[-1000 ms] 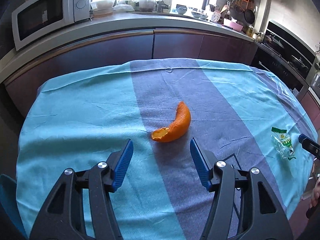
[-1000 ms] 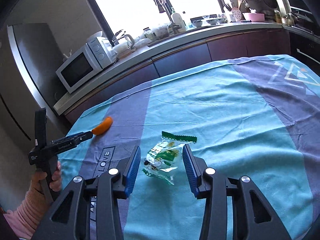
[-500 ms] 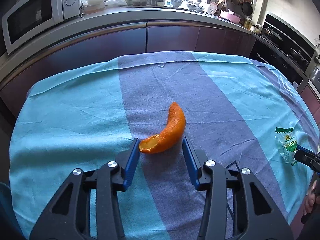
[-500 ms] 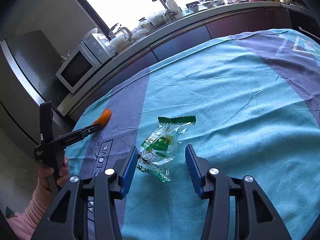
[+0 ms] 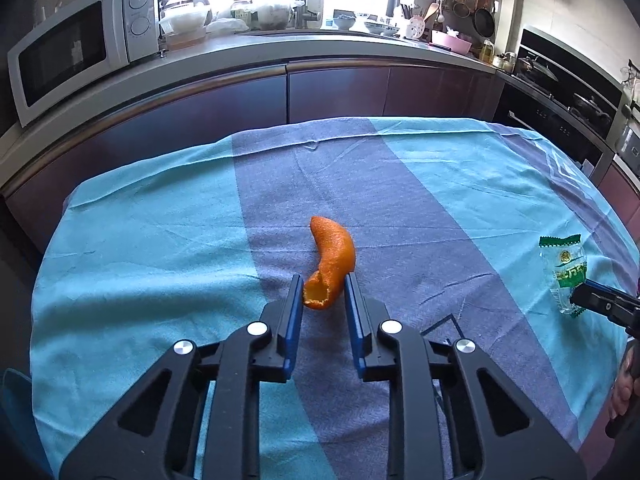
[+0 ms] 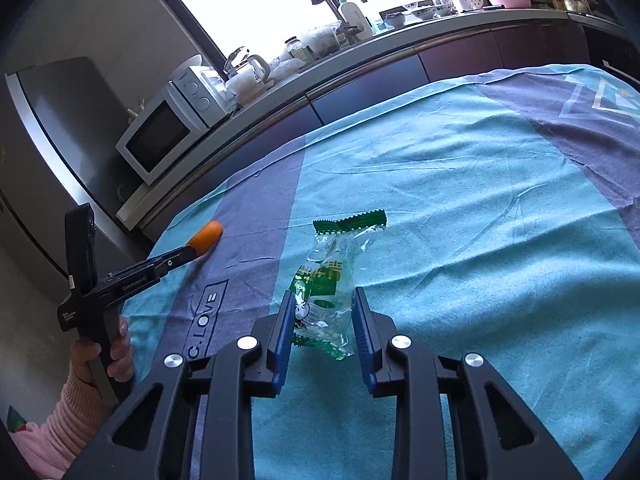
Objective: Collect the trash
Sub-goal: 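Grasp the orange peel with the left gripper while the right grasps the green wrapper, then lift the peel and wrapper and carry both grippers toward the teal bin, then bring both held items over the teal bin opening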
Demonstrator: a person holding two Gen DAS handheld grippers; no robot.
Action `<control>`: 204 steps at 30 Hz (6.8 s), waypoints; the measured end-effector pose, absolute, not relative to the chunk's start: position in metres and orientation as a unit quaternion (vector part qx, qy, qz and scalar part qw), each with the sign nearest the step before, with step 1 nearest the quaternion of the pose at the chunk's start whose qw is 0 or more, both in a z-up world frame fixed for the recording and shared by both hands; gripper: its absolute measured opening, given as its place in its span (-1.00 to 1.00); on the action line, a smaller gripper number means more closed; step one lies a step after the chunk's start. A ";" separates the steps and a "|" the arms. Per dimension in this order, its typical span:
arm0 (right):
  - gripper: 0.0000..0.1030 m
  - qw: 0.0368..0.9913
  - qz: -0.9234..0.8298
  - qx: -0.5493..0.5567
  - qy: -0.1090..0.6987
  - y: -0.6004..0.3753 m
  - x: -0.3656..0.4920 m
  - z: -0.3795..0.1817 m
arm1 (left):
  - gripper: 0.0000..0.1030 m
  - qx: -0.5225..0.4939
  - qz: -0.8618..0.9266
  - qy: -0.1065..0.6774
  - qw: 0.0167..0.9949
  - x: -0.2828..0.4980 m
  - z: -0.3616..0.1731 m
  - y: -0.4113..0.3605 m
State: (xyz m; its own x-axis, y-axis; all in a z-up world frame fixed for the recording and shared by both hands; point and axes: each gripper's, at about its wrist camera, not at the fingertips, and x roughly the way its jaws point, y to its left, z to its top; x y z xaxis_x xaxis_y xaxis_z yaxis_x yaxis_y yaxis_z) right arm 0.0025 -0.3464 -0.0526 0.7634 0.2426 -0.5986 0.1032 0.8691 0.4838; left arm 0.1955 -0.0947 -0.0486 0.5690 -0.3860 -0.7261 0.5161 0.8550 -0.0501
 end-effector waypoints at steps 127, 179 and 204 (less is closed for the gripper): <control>-0.58 0.858 0.358 0.127 0.346 -0.083 0.067 -0.012 | -0.73 -0.064 -0.082 0.311 0.945 0.050 0.016 0.161; -0.58 0.842 0.401 0.099 0.347 -0.053 0.087 -0.008 | -0.73 -0.078 -0.046 0.302 0.949 0.041 0.023 0.186; -0.58 0.835 0.413 0.091 0.352 -0.042 0.094 -0.005 | -0.73 -0.084 -0.034 0.303 0.949 0.038 0.024 0.197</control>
State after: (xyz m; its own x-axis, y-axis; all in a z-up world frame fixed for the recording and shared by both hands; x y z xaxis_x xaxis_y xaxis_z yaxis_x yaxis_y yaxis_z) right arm 0.0935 -0.0416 -0.0052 0.4110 0.7544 -0.5118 -0.6263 0.6416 0.4428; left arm 0.0380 0.1966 0.0240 0.8136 -0.1150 -0.5699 0.0135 0.9837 -0.1793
